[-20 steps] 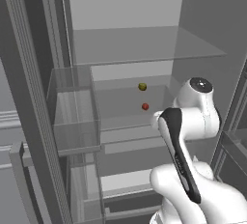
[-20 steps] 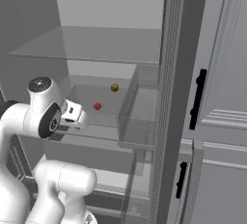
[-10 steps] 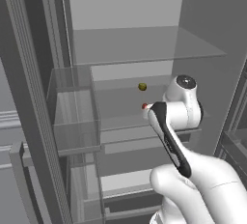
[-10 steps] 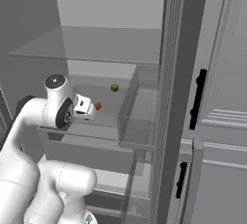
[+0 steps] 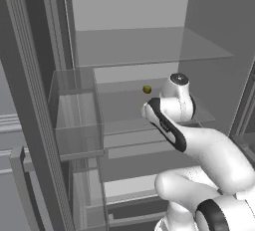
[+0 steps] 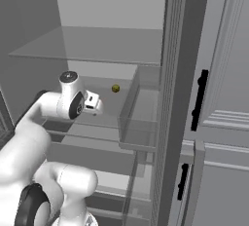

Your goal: Take the strawberry from the fridge and place it on top of the pancake, located on the dining counter.

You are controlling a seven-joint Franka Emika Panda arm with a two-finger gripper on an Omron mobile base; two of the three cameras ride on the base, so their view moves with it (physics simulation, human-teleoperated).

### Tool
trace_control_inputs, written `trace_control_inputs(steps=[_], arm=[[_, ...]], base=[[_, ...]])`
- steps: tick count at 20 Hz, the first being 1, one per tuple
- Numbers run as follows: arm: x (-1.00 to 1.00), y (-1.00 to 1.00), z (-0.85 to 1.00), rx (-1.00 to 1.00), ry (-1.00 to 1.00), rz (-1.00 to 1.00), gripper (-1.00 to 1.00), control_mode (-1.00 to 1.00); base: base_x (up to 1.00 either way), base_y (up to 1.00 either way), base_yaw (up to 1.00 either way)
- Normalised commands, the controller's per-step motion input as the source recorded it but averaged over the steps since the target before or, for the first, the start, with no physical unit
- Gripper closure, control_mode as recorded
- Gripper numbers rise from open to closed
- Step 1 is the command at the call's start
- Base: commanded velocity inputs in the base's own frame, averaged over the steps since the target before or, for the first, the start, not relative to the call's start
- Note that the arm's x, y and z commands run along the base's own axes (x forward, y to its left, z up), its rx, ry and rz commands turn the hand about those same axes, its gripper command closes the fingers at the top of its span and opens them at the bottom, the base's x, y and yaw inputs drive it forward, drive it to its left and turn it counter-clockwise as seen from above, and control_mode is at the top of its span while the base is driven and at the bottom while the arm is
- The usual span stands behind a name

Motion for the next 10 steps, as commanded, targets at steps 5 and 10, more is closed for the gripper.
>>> trace_control_inputs(steps=[5, 10], arm=[[0.48, 0.00, -0.14, 0.00, 0.09, 0.00, -1.00, -1.00], [0.44, 0.00, -0.33, 0.00, 0.05, 0.00, -1.00, -1.00]], base=[[0.00, 0.00, 0.00], [0.00, 0.00, 0.00]])
